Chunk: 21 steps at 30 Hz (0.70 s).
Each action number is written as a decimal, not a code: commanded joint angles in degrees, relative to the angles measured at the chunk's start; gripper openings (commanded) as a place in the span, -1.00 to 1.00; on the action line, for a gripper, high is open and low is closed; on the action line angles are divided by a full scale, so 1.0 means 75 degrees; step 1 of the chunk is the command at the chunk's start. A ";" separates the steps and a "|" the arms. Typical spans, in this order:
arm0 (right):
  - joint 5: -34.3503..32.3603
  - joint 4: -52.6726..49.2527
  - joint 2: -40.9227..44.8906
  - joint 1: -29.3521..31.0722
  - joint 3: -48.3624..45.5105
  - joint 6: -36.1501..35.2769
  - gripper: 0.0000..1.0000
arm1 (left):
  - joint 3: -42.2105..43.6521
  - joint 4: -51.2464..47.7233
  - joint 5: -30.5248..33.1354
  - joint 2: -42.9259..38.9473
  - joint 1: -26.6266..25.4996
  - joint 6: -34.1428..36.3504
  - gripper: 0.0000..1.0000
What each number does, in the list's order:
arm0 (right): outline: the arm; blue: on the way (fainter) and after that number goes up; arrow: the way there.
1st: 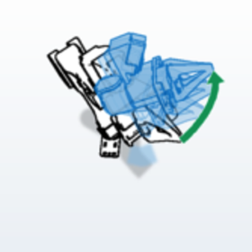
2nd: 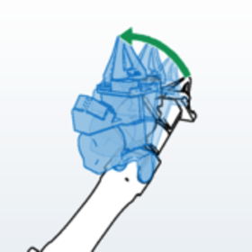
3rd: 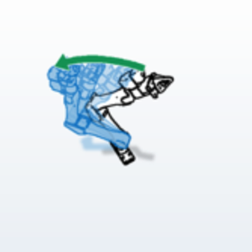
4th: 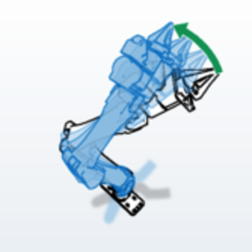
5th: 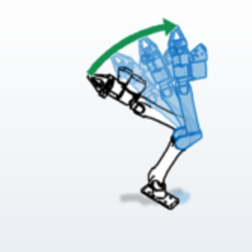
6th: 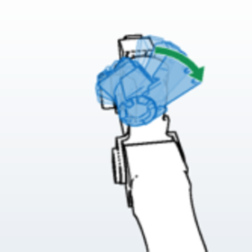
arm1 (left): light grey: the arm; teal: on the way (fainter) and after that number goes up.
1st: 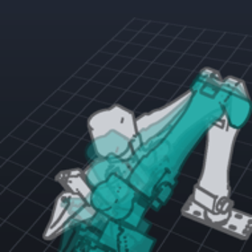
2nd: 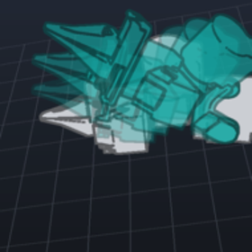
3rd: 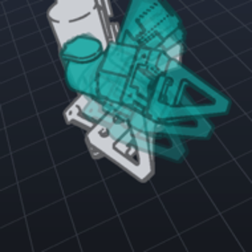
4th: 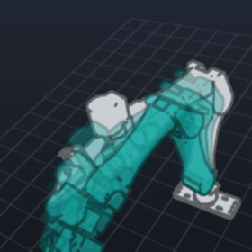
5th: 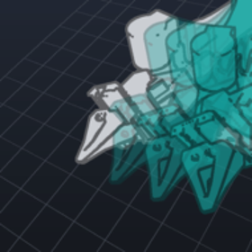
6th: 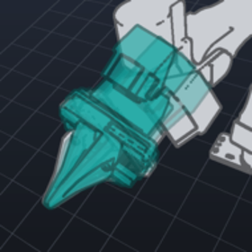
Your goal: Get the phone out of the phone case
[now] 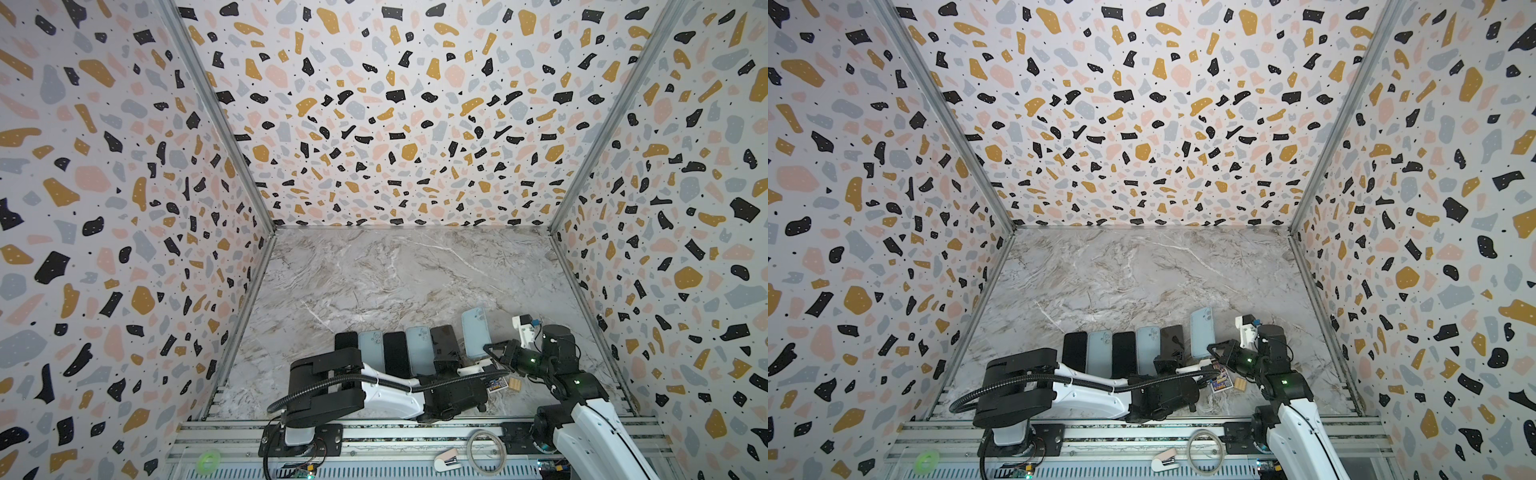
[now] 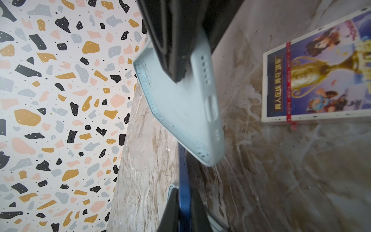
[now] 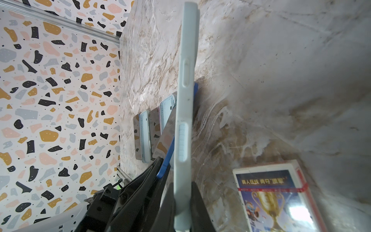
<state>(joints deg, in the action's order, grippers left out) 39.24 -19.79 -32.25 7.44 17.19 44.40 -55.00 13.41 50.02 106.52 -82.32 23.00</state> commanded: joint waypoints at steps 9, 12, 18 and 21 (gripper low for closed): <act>0.0100 -0.0050 -0.0007 -0.0169 0.0116 -0.0281 -1.00 | 0.0197 -0.0100 -0.0636 0.0209 0.0055 -0.0613 -0.66; 0.0105 -0.0090 -0.0005 -0.0192 0.0162 -0.0286 -1.00 | 0.0220 -0.0098 -0.0701 0.0223 0.0066 -0.0665 -0.60; 0.0111 -0.0150 0.0045 -0.0230 0.0192 -0.0307 -1.00 | 0.0241 -0.0087 -0.0728 0.0200 0.0078 -0.0689 -0.52; 0.0149 -0.0157 0.0058 -0.0230 0.0178 -0.0310 -1.00 | 0.0244 -0.0089 -0.0751 0.0197 0.0089 -0.0735 -0.40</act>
<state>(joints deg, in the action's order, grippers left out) 39.38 -20.05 -32.27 5.96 17.19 43.13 -53.74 11.92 44.66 108.12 -82.02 18.72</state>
